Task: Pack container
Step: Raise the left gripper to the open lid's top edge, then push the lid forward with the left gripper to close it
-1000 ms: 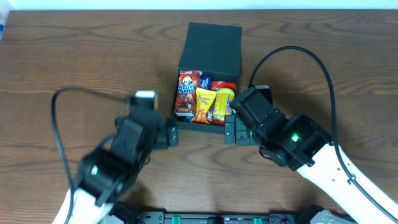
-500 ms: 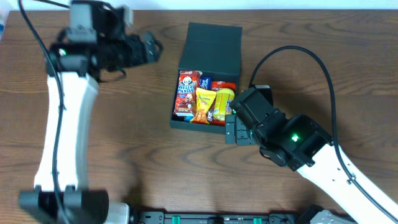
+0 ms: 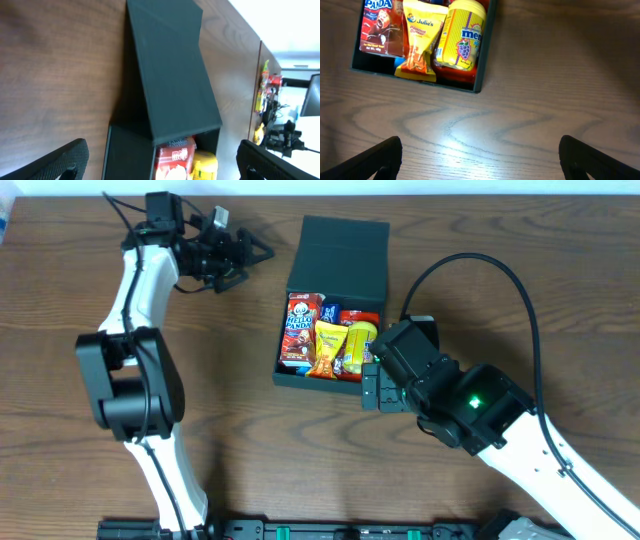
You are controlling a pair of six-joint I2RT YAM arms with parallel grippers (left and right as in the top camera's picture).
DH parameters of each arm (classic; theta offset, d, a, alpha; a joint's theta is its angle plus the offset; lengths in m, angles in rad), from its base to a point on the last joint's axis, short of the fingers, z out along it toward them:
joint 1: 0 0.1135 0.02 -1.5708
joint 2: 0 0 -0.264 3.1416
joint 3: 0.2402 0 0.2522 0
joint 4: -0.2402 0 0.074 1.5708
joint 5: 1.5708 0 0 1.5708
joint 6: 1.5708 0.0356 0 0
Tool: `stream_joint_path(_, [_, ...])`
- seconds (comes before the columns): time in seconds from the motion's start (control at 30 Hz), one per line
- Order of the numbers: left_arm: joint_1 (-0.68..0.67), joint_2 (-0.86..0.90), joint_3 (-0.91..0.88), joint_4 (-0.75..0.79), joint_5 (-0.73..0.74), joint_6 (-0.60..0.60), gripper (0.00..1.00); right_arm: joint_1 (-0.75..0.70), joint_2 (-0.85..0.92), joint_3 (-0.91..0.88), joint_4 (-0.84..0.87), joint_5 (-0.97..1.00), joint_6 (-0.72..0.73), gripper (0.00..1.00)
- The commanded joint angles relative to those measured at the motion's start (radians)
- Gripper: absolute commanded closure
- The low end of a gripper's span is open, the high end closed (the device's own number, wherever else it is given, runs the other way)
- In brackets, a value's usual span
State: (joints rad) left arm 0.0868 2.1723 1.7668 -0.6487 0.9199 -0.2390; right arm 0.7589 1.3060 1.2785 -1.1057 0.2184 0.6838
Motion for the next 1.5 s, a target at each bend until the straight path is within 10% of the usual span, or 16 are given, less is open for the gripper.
stream_joint_path(0.0, [-0.012, 0.046, 0.011, 0.054, 0.042, -0.055, 0.05, 0.007, -0.012, 0.0, -0.002, 0.021, -0.008, 0.01])
stream_joint_path(0.7, [-0.169, 0.184, 0.012, 0.352, 0.045, -0.135, 0.05, 0.007, -0.011, 0.0, 0.017, 0.021, -0.004, 0.01])
stream_joint_path(1.47, [-0.18, 0.084, 0.012, 0.38, 0.336, 0.166, 0.04, 0.007, 0.002, -0.004, 0.033, 0.04, -0.004, 0.01])
